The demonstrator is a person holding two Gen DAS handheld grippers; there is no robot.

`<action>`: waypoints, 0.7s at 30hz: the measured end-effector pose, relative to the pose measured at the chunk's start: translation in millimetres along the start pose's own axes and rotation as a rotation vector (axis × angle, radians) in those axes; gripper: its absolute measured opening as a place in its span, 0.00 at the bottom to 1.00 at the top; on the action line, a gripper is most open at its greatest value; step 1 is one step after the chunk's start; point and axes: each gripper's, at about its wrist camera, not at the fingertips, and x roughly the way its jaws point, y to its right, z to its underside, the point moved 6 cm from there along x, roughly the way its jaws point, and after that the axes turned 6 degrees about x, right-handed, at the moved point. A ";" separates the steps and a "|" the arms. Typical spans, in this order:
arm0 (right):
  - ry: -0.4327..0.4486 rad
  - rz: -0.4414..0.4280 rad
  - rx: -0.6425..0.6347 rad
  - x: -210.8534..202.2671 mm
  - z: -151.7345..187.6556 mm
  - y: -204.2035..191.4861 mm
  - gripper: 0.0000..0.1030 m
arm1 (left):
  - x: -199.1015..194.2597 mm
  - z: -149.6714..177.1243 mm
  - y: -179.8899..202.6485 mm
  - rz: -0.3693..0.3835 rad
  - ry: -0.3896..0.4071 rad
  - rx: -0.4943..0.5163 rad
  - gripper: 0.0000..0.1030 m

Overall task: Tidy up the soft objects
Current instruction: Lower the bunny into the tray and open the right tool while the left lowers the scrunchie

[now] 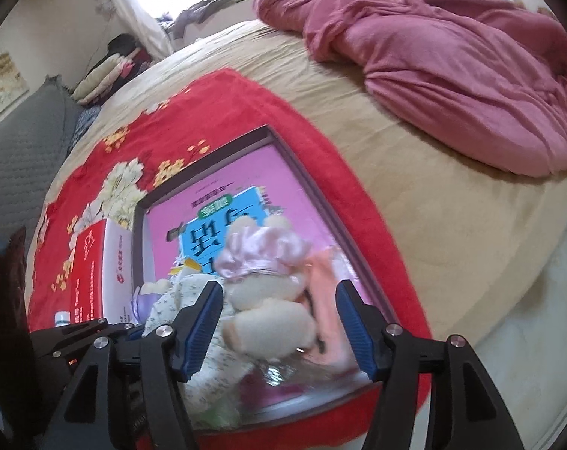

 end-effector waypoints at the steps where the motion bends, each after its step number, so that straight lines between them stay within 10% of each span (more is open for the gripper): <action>1: 0.005 0.002 0.014 -3.1 -0.5 4.9 0.60 | -0.1 -0.4 0.2 0.000 0.000 0.001 0.14; 21: 0.035 0.033 0.002 -22.2 1.3 7.4 0.61 | -19.0 -2.1 -1.8 -0.010 0.037 0.014 0.39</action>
